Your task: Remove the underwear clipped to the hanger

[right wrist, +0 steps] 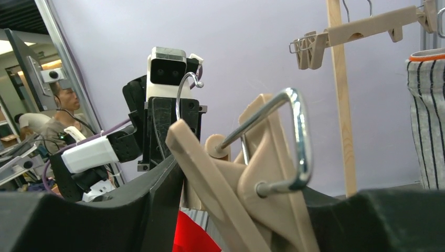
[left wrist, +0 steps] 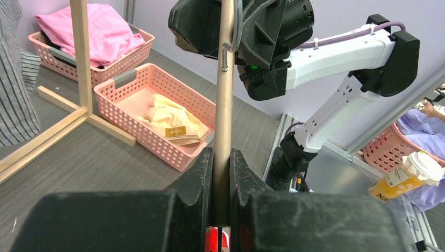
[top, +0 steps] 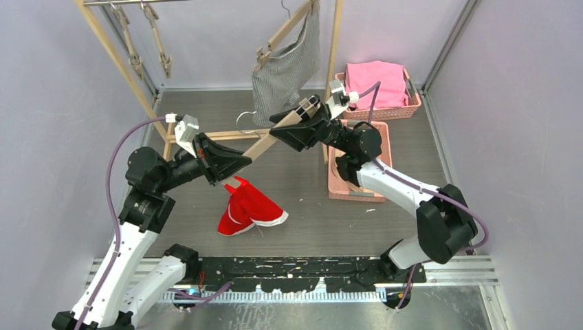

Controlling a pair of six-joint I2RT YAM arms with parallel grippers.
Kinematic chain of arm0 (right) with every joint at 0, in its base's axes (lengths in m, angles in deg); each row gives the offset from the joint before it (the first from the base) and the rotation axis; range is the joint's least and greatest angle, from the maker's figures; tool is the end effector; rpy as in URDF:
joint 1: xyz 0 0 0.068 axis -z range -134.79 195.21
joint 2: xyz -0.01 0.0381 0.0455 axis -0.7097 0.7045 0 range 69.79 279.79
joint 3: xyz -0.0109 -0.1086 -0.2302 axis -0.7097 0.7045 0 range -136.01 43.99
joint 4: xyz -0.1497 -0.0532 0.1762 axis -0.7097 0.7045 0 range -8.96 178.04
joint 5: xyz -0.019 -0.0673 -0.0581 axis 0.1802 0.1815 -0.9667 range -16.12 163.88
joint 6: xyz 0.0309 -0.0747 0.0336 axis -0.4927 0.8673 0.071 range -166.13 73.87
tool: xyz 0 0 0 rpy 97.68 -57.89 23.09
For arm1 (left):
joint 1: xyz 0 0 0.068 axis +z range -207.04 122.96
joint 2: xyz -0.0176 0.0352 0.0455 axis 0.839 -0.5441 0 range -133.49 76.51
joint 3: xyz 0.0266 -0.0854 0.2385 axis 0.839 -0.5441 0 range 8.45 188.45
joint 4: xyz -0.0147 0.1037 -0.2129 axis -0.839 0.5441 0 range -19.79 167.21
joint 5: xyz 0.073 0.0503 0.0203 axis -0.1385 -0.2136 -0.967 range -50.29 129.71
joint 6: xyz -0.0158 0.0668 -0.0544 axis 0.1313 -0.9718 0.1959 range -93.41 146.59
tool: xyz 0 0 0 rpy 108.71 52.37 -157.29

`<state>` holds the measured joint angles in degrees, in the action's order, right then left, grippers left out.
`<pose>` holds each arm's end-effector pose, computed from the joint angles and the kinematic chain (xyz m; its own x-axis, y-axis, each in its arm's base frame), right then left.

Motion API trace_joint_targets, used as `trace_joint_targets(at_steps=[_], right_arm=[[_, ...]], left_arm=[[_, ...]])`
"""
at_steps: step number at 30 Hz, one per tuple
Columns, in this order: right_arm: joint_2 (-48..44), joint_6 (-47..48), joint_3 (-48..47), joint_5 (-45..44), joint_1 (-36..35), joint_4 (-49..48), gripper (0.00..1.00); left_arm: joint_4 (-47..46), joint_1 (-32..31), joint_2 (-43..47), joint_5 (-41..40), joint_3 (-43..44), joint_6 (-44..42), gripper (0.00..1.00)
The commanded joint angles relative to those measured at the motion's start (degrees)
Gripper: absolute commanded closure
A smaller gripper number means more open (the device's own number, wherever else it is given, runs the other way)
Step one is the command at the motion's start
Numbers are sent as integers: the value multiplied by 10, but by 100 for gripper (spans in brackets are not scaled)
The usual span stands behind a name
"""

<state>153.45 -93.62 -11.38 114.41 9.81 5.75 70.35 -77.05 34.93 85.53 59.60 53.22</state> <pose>0.2192 0.2177 0.4036 -0.1879 0.5537 -0.8112 -0.9811 -0.0670 0.1815 0.1397 -0.1101 0.3928 -0.2672 -0.2351 -0.9345 0.8764 0.3439 -0.3372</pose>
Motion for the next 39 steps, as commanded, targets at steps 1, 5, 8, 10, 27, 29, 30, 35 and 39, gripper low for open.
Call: trace_joint_targets(at_steps=[1, 5, 8, 10, 27, 29, 30, 35, 39], right_arm=[[-16, 57, -25, 0, -16, 29, 99], [-33, 72, -16, -5, -17, 35, 99], [-45, 80, -11, -5, -17, 40, 99], [-53, 85, -7, -10, -17, 38, 99], [-76, 86, 4, -21, -19, 53, 43], [-83, 85, 13, -25, -19, 39, 27], [-85, 87, 17, -27, -19, 33, 24], [-93, 87, 29, -57, -22, 8, 23], [-81, 75, 24, -66, -24, -13, 32]], left_arm=[[-61, 1, 8, -30, 9, 18, 100], [-46, 1, 10, -50, 6, 15, 93], [-21, 1, 16, -78, 0, 4, 80], [-1, 1, 22, -91, -3, -7, 74], [-80, 1, 9, -78, -19, 38, 100], [-97, 1, 6, -72, -22, 52, 100], [-107, 1, 6, -71, -26, 58, 100], [-161, 1, 11, -79, -51, 95, 100], [-190, 1, 11, -76, -63, 118, 100]])
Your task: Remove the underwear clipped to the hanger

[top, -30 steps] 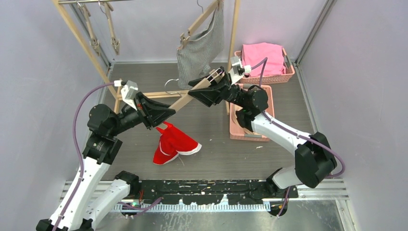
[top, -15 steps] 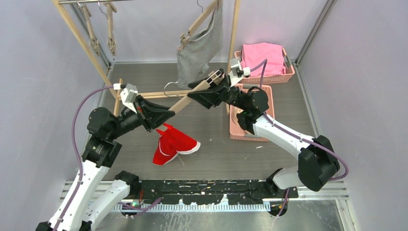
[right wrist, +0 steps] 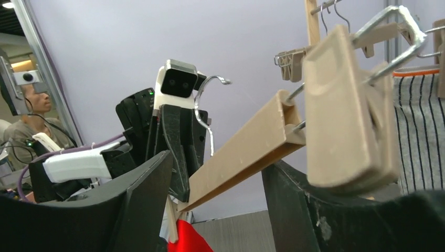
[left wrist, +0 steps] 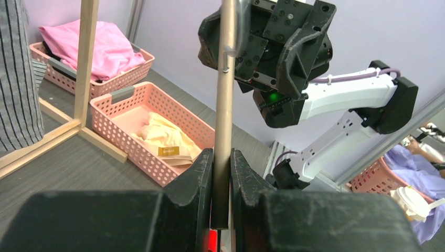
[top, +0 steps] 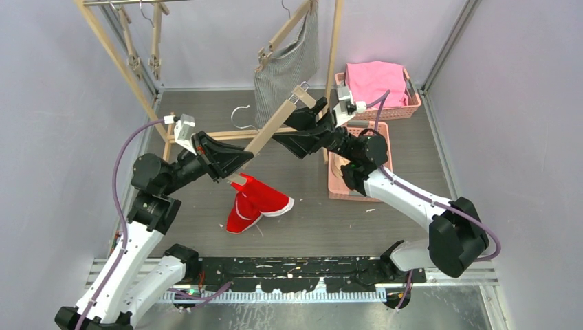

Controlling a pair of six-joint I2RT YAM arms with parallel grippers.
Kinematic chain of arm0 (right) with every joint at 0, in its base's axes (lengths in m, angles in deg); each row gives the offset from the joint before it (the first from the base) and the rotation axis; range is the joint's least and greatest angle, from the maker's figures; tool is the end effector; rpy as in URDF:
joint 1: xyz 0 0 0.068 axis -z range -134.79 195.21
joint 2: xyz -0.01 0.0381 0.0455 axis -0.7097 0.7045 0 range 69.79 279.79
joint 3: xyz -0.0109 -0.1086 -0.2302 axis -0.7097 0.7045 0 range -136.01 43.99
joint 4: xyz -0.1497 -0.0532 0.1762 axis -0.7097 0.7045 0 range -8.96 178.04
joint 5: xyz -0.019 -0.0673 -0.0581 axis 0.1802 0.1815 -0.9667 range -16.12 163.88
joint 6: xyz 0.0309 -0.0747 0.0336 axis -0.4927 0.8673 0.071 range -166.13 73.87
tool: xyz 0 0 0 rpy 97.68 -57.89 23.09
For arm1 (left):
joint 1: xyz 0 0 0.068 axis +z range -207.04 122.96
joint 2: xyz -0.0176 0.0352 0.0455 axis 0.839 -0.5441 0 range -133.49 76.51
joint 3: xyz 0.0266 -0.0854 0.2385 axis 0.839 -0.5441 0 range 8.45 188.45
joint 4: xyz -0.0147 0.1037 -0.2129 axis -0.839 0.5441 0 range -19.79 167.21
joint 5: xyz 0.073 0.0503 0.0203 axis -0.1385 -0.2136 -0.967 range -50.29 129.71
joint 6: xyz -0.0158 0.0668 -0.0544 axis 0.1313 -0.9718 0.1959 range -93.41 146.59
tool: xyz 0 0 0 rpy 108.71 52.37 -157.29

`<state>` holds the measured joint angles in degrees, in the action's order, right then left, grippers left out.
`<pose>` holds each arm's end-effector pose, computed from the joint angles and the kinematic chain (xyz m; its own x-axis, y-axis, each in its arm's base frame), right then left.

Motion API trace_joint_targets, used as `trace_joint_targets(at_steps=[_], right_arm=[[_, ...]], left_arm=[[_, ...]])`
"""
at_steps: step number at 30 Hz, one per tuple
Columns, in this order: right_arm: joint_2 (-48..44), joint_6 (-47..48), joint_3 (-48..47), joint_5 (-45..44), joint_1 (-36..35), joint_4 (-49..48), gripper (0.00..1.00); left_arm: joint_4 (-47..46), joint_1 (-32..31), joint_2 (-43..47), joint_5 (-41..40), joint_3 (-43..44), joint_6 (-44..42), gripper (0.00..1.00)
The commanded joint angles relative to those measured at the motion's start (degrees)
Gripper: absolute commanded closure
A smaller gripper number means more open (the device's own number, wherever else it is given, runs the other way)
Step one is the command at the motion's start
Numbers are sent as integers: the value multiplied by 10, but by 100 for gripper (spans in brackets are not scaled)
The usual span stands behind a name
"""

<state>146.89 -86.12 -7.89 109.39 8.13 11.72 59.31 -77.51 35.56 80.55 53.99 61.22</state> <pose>0.2020 0.2093 0.4091 -0.1038 0.5772 -0.8100 -0.9878 0.0354 0.1518 0.1473 -0.1092 0.3870 -0.2800 -0.3544 -0.8922 0.8457 0.3488 -0.4040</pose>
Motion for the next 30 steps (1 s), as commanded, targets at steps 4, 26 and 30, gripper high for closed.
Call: trace_joint_targets(at_steps=[4, 26, 30], right_arm=[[9, -21, -21, -19, -10, -107, 30], [64, -5, -73, -49, -32, -81, 99], [56, -3, -54, -60, -33, -93, 99]], left_arm=[[-108, 6, 1, -24, -17, 59, 100], [-113, 6, 24, -17, -36, 65, 100], [-90, 6, 28, -35, -37, 59, 86]])
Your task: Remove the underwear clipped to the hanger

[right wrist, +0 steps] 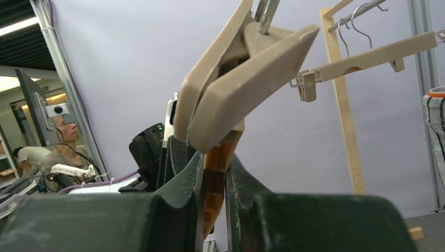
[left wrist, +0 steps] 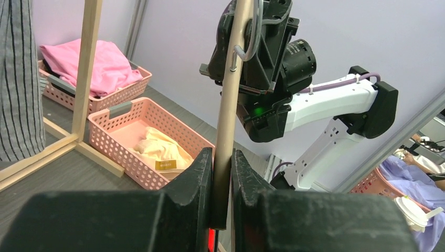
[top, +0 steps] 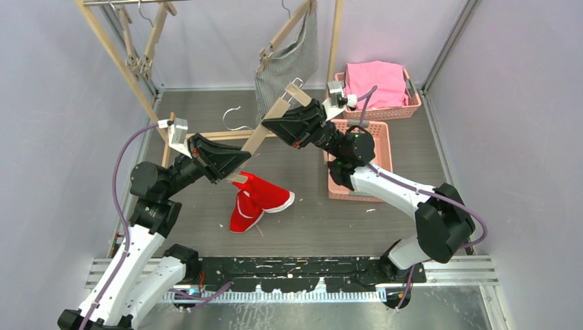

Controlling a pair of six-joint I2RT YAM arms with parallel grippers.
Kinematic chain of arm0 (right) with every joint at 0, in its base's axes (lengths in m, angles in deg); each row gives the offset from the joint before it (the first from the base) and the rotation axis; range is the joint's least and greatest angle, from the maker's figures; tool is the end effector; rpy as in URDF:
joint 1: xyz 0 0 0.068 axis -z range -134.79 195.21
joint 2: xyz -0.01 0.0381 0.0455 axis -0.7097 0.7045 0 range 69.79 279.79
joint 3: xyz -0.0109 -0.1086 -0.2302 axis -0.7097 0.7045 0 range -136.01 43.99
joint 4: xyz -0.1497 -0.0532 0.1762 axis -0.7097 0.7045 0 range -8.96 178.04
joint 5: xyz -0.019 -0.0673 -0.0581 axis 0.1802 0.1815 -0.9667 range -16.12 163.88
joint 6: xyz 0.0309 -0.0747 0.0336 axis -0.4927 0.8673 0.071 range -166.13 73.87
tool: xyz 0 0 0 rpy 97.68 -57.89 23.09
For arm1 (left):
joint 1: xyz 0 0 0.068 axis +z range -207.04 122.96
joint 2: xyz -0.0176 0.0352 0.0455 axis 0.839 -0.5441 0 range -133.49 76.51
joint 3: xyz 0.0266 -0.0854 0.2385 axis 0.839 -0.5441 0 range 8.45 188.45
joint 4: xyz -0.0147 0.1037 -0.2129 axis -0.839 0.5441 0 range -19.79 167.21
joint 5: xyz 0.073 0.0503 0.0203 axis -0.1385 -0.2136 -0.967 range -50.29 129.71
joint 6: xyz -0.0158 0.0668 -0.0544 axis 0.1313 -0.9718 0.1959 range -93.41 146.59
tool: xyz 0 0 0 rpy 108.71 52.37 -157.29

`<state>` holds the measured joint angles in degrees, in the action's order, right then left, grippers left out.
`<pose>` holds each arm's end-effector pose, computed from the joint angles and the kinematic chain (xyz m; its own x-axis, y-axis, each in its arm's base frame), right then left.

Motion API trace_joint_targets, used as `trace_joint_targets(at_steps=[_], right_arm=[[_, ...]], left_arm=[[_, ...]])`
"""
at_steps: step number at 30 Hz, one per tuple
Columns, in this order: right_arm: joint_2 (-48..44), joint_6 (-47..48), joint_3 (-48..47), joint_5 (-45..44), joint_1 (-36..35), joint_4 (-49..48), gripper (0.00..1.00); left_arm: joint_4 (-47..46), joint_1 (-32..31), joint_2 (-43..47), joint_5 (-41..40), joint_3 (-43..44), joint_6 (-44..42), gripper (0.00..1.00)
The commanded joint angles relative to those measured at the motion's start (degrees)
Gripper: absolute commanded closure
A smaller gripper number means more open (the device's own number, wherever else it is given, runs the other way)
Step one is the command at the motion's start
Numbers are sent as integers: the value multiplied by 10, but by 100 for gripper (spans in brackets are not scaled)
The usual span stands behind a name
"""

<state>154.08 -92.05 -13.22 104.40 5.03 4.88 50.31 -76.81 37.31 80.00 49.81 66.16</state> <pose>0.2114 0.2302 0.4178 -0.1801 0.6578 -0.7314 -0.9782 -0.0415 0.2035 0.1430 -0.1048 0.3868 -0.2512 -0.4261 -0.8691 0.8588 0.3161 -0.4032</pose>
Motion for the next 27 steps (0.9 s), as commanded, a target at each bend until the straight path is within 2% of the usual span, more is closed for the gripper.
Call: trace_joint_targets(at_steps=[1, 3, 5, 8, 12, 15, 21, 23, 25, 27], right_arm=[[-19, 57, 3, -11, -2, -25, 99], [-24, 56, 8, -13, -2, -23, 99], [-29, 55, 10, -12, -2, -23, 99], [-37, 48, 11, -8, -2, -26, 99], [-52, 48, 13, -5, -3, -21, 99], [-63, 48, 17, -7, -3, -20, 99], [-82, 49, 22, -6, -2, -11, 99], [-85, 52, 24, -8, -3, -5, 99], [-86, 56, 27, -9, -2, -1, 99], [-85, 61, 28, -12, -2, 5, 99]], left_arm=[[14, -1, 16, -41, 4, 5, 82], [42, -1, 29, -61, 2, -16, 73], [74, -1, 46, -83, 3, -34, 57], [127, -1, 66, -91, 11, -76, 38], [208, -2, 83, -113, 26, -132, 33], [222, -1, 91, -116, 13, -150, 31], [192, -1, 75, -94, -12, -144, 29], [171, -1, 68, -79, -16, -140, 32], [150, -1, 61, -63, -17, -134, 42], [136, -2, 52, -54, -13, -132, 70]])
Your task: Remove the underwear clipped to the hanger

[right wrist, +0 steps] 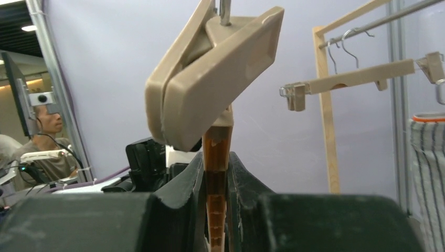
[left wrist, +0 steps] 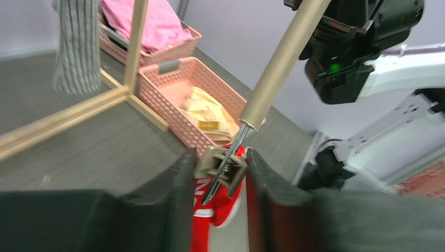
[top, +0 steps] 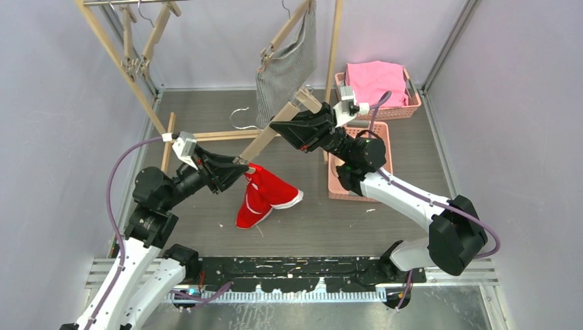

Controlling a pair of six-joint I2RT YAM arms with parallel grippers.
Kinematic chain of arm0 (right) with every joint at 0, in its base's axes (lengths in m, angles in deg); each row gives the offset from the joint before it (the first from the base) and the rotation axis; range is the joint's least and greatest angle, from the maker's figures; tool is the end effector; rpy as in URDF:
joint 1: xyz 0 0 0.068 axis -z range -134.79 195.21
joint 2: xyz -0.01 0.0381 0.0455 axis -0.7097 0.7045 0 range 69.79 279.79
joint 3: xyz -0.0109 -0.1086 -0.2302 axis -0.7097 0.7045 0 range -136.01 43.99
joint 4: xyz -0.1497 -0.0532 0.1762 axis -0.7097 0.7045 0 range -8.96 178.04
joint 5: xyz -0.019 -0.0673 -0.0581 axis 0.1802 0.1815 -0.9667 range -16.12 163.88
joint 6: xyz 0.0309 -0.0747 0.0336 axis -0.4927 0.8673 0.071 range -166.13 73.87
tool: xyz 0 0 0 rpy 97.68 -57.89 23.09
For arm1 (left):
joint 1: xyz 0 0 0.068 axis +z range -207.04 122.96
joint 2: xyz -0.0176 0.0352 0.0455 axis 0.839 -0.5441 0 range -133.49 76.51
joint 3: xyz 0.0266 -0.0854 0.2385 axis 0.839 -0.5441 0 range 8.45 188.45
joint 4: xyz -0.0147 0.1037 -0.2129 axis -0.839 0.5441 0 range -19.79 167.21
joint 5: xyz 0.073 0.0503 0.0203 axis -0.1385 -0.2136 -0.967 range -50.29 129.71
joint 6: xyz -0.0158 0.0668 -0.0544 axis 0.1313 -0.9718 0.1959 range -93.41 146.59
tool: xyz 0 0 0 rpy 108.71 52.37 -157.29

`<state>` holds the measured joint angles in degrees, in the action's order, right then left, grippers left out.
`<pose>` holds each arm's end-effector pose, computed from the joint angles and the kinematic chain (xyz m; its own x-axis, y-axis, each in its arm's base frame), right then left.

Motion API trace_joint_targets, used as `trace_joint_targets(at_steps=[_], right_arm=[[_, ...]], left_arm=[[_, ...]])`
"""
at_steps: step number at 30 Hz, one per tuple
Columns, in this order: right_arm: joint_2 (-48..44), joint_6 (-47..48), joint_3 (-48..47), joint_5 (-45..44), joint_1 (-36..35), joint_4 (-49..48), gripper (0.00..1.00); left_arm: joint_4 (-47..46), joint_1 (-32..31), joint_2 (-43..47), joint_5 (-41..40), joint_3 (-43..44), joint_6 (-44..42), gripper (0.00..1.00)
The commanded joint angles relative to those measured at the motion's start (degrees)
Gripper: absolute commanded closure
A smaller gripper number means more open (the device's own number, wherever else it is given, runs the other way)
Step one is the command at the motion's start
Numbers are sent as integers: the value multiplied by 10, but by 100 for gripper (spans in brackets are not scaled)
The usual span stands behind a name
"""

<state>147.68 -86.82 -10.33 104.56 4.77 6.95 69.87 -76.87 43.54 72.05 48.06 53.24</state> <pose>0.1894 0.2135 0.4294 -0.0791 0.6692 -0.7389 -0.9932 0.0105 0.1159 0.1397 -0.0945 0.3489 -0.2504 -0.3126 -0.9163 0.7539 0.5309 -0.3871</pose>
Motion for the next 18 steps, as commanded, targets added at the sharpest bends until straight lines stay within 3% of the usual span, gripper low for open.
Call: trace_joint_targets(at_steps=[1, 2, 5, 6, 8, 10, 13, 18], right_arm=[[-21, 12, 1, -16, 0, -12, 99], [-21, 15, 1, -18, 0, -8, 99], [-22, 22, 3, -19, 0, 1, 99], [-23, 23, 4, -19, 0, 4, 99], [-23, 26, 3, -20, 0, 8, 99], [-24, 26, 3, -18, 0, 12, 99], [-25, 25, 1, -15, 0, 14, 99], [-26, 14, -1, -10, 0, 9, 99]], left_arm=[[-65, -1, -14, 27, 7, -1, 86], [-70, -1, -18, 31, 10, -1, 96], [-82, -1, -24, 45, 21, 0, 100], [-83, -1, -23, 48, 25, 0, 94], [-86, -1, -17, 47, 27, 0, 66], [-97, -1, -7, 49, 26, 0, 44], [-105, 0, 7, 45, 32, 0, 37], [-107, 0, -3, 52, 49, -4, 38]])
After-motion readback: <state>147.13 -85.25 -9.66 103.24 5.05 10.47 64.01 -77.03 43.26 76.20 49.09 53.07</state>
